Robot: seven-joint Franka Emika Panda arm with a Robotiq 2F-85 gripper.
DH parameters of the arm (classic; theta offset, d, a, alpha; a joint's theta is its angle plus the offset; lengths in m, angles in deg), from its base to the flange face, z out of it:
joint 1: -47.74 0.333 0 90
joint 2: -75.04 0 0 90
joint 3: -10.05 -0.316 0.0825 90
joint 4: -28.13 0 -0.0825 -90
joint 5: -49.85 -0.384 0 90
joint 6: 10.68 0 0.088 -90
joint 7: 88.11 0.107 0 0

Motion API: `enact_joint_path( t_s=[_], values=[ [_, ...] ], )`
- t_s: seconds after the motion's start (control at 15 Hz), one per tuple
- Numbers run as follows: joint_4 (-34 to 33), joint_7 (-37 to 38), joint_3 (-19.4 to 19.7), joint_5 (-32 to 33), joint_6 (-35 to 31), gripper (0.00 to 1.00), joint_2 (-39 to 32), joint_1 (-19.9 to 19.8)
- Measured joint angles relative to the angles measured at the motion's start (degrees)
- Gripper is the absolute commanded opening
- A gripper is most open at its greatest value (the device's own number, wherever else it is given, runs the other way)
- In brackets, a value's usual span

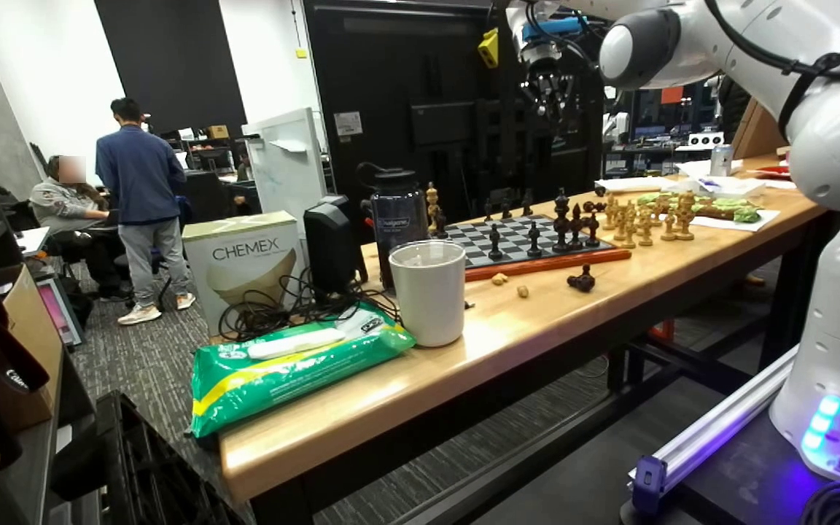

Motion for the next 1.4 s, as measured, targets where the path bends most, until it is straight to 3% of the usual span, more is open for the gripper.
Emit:
enact_joint_path(
  t_s=[0.4, 0.8, 1.4],
  values=[
    [-0.34, 0.40, 0.38, 1.22, -1.53, 0.06, -4.72, 0.07],
    [-0.32, -1.94, 0.46, 3.63, -14.93, 0.06, -4.90, 0.59],
    [-0.21, -2.08, 0.07, 1.62, -20.99, 0.06, -7.58, -1.62]
  ],
)
